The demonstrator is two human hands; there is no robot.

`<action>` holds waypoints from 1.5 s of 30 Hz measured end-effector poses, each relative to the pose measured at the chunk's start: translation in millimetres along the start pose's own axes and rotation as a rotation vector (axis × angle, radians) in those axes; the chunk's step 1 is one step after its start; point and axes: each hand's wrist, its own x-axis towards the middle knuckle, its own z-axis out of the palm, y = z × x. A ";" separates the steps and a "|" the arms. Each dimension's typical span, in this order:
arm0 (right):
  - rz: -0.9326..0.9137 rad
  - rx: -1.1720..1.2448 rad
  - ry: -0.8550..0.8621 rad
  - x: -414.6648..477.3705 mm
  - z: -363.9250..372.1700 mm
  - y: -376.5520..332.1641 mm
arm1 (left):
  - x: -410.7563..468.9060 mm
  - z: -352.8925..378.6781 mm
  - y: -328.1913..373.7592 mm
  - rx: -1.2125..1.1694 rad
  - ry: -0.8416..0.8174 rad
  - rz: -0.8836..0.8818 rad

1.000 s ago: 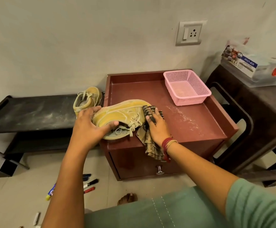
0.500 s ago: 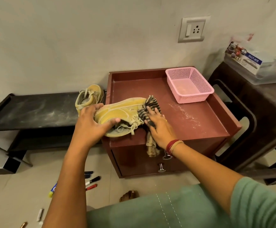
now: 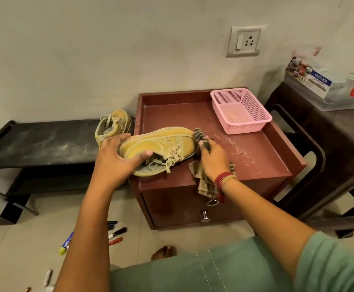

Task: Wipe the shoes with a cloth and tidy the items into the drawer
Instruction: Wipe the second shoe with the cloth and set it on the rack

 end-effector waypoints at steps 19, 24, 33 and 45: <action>-0.539 0.095 -0.440 -35.3 29.9 -75.5 | -2.6 -5.8 -21.3 -0.106 -0.190 0.069; -0.354 0.013 -0.228 -24.0 21.4 -42.9 | -3.4 -5.2 -16.8 -0.080 -0.148 0.022; 0.060 0.477 0.124 -6.6 18.7 -12.1 | 1.6 -1.7 -18.8 -0.105 -0.104 -0.020; -0.061 -0.001 -0.091 -8.5 32.4 14.3 | 7.6 1.5 -26.7 -0.154 -0.121 -0.040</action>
